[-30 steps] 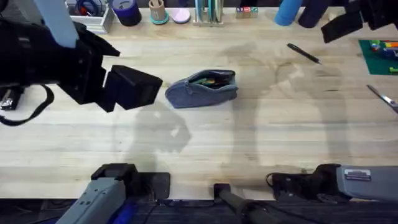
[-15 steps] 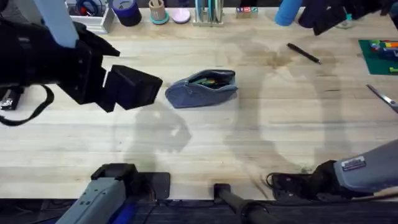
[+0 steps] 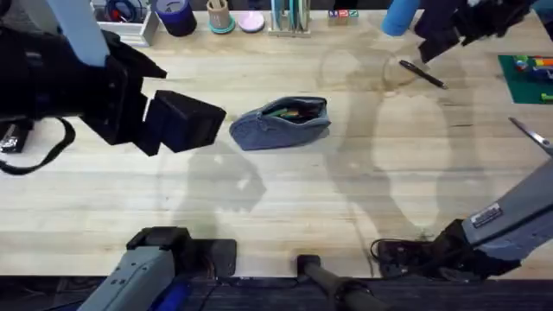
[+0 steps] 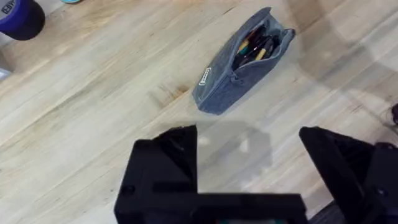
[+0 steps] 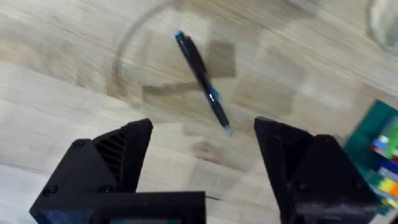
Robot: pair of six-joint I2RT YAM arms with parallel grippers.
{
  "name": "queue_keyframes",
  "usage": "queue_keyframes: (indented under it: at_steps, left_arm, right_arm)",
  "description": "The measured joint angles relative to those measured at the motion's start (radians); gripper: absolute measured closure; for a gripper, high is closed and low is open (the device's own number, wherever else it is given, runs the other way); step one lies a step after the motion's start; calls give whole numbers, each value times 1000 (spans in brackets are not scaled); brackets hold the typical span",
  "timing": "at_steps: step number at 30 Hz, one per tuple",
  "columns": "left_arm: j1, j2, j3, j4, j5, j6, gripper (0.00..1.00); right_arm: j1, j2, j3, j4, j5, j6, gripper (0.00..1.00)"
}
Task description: Unzip the bag, pick up the pens from the table one at a time and place them inside, then zip the bag closed.
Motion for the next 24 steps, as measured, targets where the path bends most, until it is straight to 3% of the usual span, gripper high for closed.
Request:
queue_keyframes:
  at_steps: [24]
  left_arm:
    - [0,0,0,-1,0,0,7]
  right_arm:
    - [-2,230,17,107,-43,-87,8]
